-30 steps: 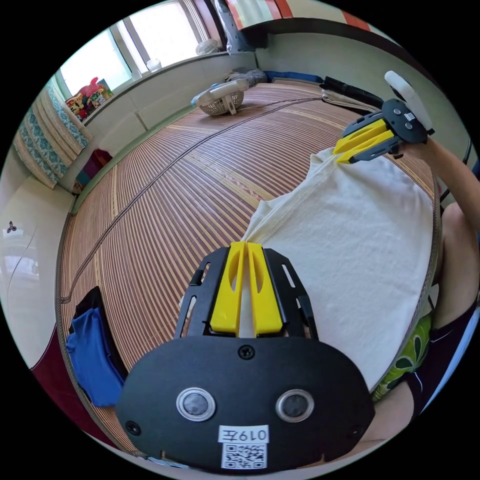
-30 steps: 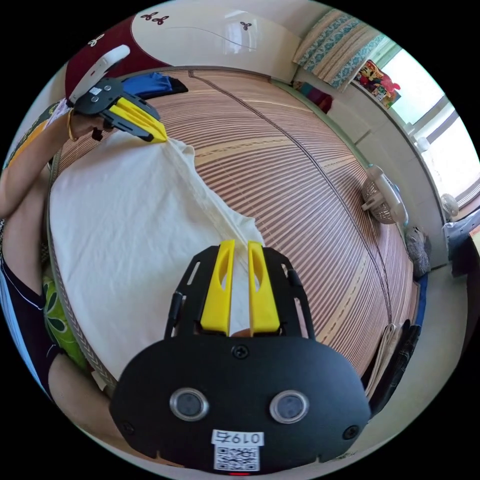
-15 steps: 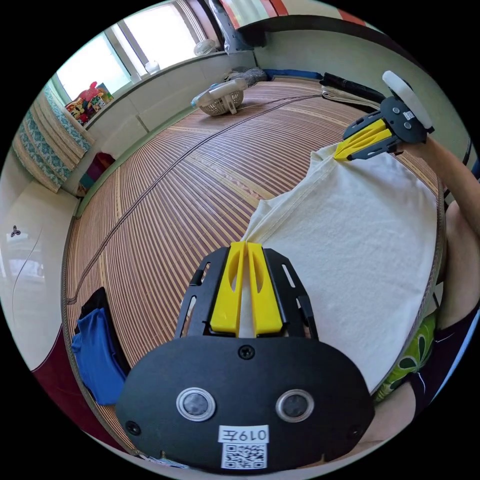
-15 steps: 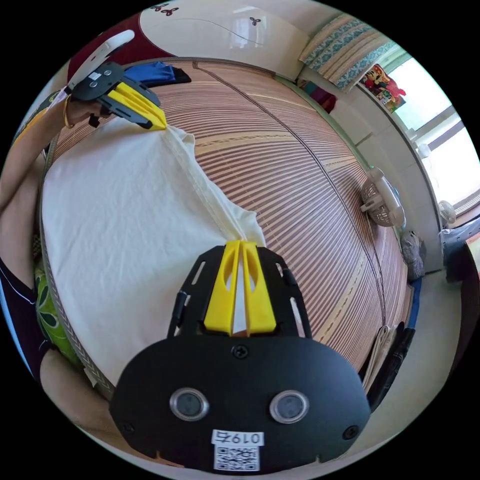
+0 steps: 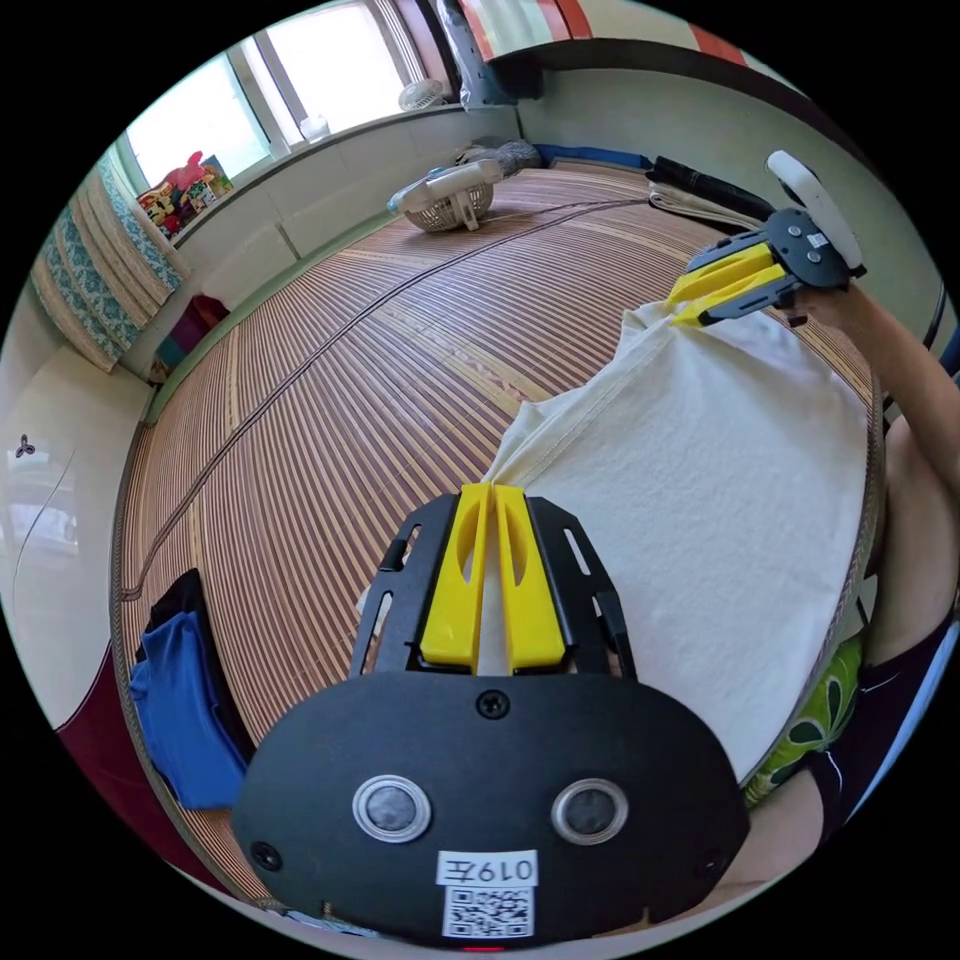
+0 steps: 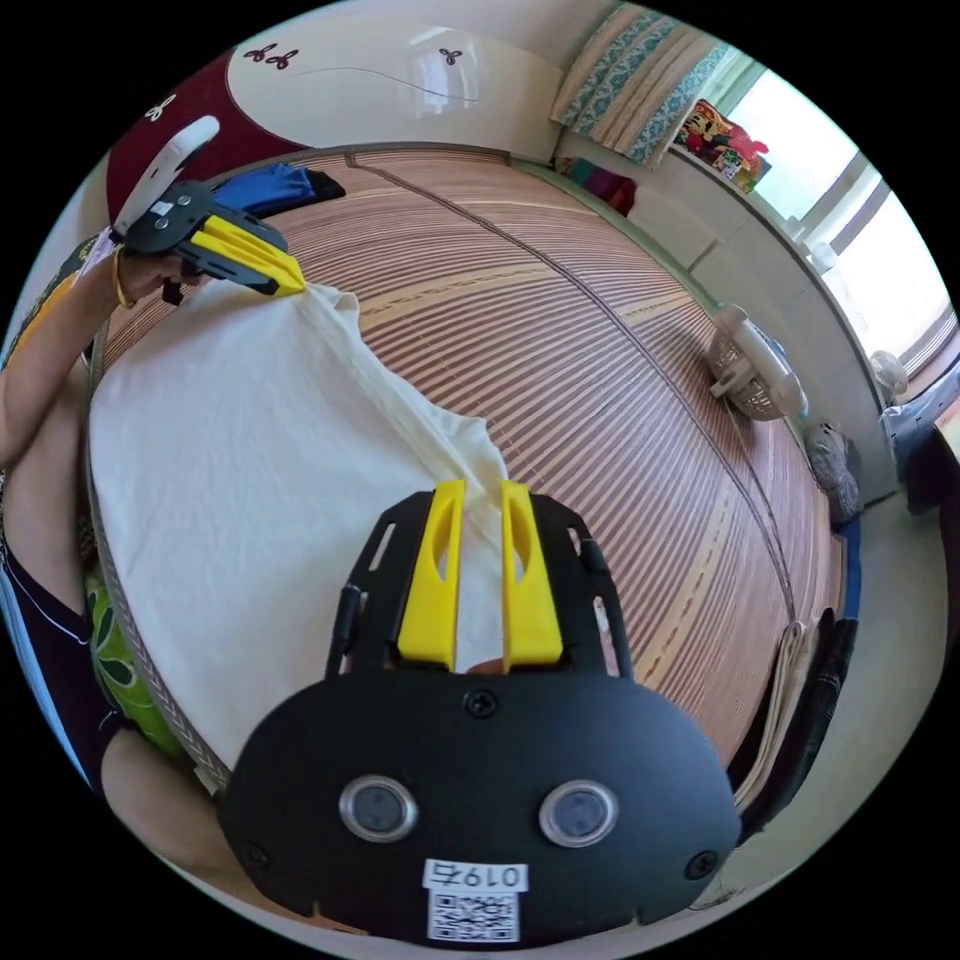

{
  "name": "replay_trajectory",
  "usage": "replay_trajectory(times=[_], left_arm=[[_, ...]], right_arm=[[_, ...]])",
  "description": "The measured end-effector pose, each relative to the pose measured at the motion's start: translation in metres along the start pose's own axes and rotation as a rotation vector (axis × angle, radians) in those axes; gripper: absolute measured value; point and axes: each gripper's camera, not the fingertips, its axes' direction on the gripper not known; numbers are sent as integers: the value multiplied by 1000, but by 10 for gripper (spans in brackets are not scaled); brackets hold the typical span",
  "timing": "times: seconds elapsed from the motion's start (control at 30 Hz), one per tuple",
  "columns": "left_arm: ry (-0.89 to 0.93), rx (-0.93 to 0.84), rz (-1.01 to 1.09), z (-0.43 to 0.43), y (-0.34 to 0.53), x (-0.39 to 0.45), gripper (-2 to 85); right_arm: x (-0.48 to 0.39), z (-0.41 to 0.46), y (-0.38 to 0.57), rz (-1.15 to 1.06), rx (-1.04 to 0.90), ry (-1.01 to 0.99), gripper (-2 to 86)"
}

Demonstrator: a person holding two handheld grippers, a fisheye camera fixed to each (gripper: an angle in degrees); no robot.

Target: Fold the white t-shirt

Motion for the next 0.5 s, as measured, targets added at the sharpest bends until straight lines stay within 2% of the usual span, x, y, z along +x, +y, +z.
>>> replay_trajectory(times=[0.13, 0.33, 0.5], left_arm=[[8, 7, -5, -4, 2, -3, 13], [20, 12, -27, -8, 4, -7, 13], [11, 7, -20, -11, 3, -7, 12]], right_arm=[[14, -31, 16, 60, 15, 137, 41], [24, -24, 31, 35, -41, 63, 53], [17, -6, 26, -3, -86, 142, 61]])
